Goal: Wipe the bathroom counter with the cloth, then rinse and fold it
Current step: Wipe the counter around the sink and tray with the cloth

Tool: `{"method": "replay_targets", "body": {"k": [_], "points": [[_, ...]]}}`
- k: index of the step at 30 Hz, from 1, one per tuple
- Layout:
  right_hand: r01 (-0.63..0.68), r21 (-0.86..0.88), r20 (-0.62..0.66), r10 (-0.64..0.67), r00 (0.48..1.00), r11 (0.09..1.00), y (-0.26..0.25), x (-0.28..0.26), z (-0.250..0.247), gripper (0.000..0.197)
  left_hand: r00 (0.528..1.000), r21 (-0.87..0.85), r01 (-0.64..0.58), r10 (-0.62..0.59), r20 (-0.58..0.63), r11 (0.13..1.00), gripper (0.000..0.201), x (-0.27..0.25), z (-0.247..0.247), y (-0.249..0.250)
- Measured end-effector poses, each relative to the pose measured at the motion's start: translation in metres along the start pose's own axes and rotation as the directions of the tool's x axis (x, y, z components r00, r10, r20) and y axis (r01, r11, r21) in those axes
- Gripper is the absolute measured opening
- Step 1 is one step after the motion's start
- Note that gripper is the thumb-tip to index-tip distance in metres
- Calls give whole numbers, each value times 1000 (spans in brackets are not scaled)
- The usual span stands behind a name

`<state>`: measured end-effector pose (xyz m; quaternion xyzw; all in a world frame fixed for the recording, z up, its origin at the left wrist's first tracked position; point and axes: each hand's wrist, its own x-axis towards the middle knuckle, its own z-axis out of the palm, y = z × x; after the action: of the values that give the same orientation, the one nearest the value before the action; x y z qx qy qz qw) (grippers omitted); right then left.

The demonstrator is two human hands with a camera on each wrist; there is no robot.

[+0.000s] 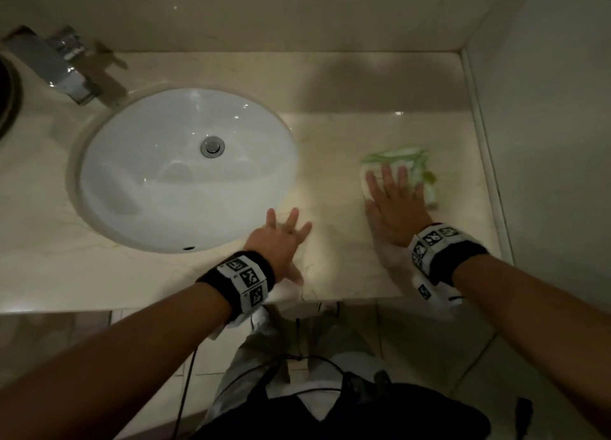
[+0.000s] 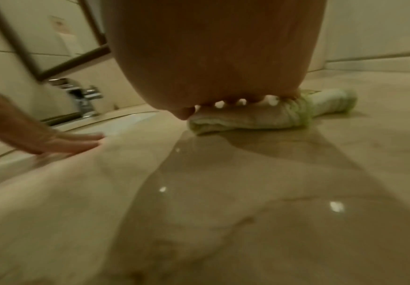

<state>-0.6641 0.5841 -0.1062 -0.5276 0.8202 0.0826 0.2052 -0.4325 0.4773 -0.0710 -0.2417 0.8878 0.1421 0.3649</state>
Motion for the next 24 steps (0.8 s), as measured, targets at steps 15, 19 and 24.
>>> {"method": "replay_targets", "body": {"k": [15,19,24], "points": [[156,-26,-10,-157,988,987,14,3,-4,58,991,-137,97,-108,-77,986,55,-2,-48,28],[-1,-16,22,1,1000,1000,69,1,-9,58,974,-154,58,-89,-206,986,57,18,-62,33],[-121,16,126,119,985,992,112,-5,-22,58,994,-185,-6,-15,-110,983,106,51,-53,41]]}}
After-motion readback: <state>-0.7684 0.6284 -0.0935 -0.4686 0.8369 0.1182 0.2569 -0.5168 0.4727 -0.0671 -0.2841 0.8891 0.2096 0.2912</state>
